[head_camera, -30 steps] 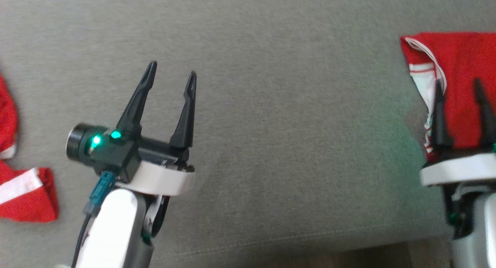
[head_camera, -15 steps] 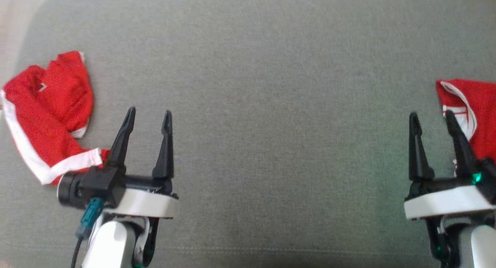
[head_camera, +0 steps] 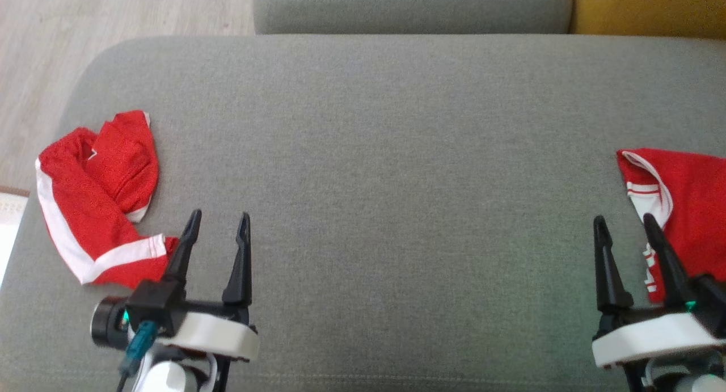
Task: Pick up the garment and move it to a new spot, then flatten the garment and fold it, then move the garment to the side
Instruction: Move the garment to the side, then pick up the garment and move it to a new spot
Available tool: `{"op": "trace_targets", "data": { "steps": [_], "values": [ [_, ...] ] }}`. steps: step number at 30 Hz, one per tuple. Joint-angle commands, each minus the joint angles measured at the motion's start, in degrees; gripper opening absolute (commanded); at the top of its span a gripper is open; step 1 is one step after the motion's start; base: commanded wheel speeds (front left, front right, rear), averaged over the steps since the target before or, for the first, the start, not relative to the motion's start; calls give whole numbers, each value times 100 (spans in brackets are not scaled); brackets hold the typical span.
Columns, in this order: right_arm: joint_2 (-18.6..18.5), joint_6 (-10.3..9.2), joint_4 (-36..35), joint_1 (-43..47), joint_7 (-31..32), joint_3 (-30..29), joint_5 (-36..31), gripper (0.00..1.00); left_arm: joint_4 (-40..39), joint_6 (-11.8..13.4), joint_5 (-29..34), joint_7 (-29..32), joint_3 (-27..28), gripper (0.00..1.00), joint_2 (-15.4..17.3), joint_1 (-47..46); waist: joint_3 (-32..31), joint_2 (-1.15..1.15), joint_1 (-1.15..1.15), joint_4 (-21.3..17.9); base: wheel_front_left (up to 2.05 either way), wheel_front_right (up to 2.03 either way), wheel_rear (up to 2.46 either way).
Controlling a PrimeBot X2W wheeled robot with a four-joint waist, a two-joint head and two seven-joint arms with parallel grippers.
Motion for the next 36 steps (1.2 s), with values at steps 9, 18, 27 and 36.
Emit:
{"op": "trace_targets", "data": {
  "steps": [9,18,27,36],
  "values": [
    [-33,-4,-260,181,54,97,63,100,-6,-33,-96,-29,144,100,98,71,-330,0,0,-63,0,0,0],
    [-33,-4,-274,235,66,59,80,100,35,-14,-111,-29,99,100,141,93,-373,0,0,-89,0,0,0],
    [-33,-4,-236,220,36,52,110,100,57,30,-127,-29,61,100,157,58,-361,0,0,-96,0,0,0],
    [-33,-4,-258,168,11,54,123,100,57,77,-180,-14,93,100,190,-62,-277,0,0,38,0,0,0]
  ]
}}
